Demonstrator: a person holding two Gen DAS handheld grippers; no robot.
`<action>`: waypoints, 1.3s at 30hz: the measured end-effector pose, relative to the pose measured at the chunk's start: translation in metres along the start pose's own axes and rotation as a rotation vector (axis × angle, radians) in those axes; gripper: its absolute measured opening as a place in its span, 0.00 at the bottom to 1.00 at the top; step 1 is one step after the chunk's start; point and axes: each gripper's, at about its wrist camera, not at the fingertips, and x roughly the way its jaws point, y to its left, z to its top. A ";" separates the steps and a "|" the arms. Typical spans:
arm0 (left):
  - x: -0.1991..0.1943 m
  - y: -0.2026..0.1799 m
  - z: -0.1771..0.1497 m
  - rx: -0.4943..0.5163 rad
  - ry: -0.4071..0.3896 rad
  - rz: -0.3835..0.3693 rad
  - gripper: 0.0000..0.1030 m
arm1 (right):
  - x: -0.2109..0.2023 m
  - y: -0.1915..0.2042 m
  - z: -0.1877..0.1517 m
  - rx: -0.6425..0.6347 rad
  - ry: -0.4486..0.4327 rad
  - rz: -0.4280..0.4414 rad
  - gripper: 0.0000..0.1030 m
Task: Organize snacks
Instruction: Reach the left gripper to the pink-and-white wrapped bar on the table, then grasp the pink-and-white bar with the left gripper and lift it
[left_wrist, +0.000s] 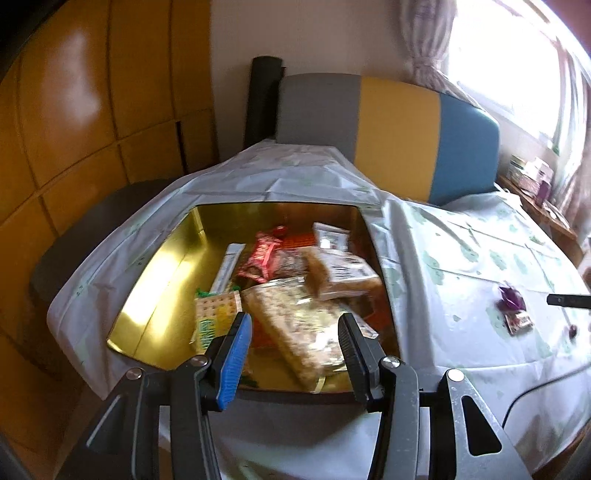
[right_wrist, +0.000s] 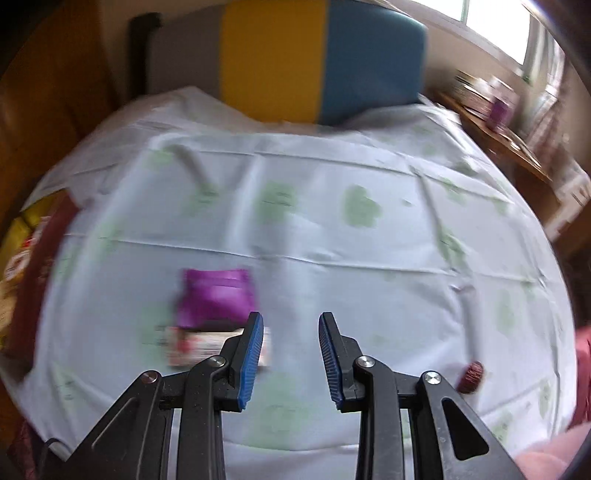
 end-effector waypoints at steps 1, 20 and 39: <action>-0.001 -0.005 0.000 0.011 -0.001 -0.007 0.48 | 0.003 -0.006 0.000 0.025 0.015 -0.012 0.30; 0.013 -0.129 0.002 0.295 0.033 -0.224 0.48 | 0.010 -0.026 0.001 0.167 0.073 -0.003 0.30; 0.096 -0.296 0.005 0.620 0.212 -0.602 0.51 | -0.004 -0.045 0.005 0.283 0.017 0.081 0.30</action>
